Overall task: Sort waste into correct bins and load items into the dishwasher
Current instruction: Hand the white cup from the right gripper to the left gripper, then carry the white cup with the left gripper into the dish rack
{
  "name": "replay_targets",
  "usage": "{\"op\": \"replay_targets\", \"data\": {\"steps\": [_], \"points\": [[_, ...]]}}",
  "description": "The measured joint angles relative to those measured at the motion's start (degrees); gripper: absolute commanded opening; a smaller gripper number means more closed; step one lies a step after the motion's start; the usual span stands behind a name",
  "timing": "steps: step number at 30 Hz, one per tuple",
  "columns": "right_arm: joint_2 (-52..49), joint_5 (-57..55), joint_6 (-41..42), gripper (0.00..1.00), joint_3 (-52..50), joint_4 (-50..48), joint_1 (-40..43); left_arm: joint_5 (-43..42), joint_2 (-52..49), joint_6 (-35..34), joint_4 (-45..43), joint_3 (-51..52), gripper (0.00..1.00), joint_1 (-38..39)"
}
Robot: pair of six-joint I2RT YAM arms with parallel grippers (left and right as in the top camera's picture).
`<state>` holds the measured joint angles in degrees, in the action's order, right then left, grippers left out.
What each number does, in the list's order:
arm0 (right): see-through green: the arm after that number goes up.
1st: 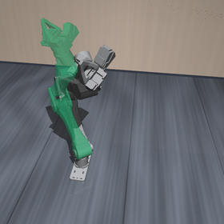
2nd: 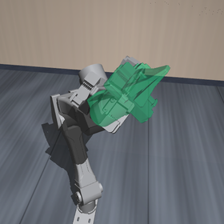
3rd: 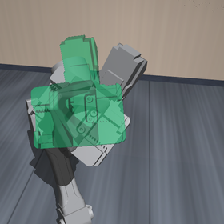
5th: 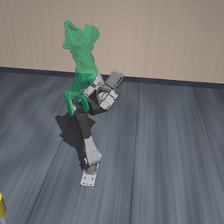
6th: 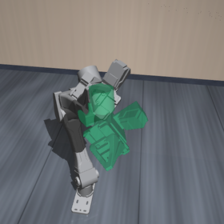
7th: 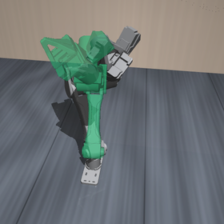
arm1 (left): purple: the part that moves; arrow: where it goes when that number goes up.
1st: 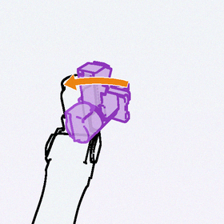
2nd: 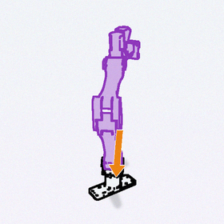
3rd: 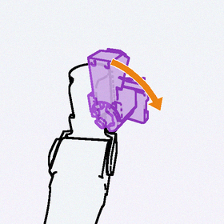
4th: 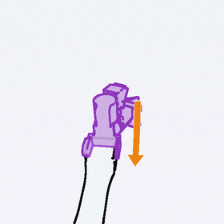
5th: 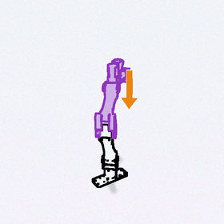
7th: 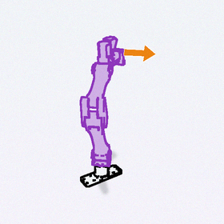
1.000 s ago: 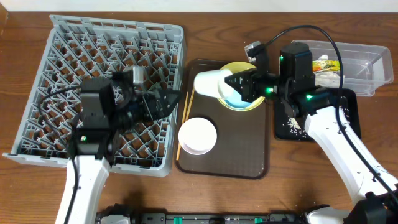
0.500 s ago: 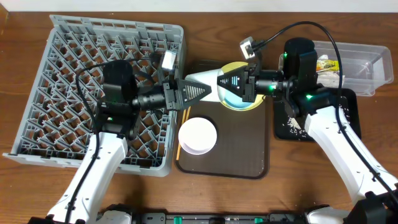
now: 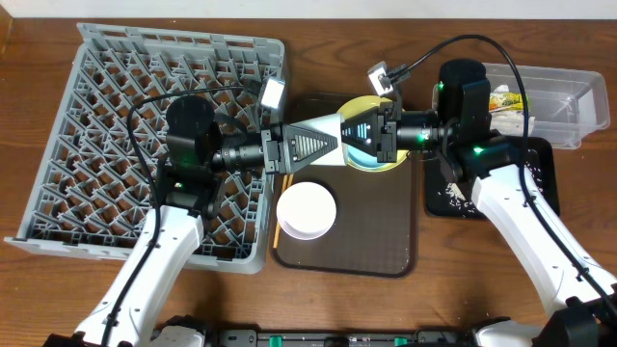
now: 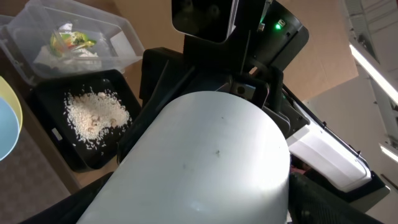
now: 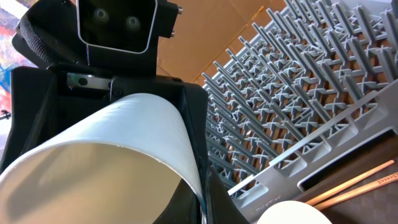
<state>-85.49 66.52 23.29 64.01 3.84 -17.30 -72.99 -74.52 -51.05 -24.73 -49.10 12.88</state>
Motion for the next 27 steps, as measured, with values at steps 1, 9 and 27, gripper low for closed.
{"op": "replay_targets", "data": {"steps": [1, 9, 27], "points": [[0.0, 0.1, 0.0, 0.01, 0.0, 0.1, 0.0, -0.1, 0.0, 0.0, -0.2, 0.0, 0.79, 0.0], [0.0, 1.0, 0.2, 0.01, 0.0, 1.0, 0.0, -0.5, 0.0, -0.2, -1.1, 0.0, 0.66, 0.0], [0.0, 1.0, 0.6, 0.28, 0.0, 2.6, 0.9, -0.1, 0.0, 4.6, 0.1, 0.0, 0.35, 0.5]]}}
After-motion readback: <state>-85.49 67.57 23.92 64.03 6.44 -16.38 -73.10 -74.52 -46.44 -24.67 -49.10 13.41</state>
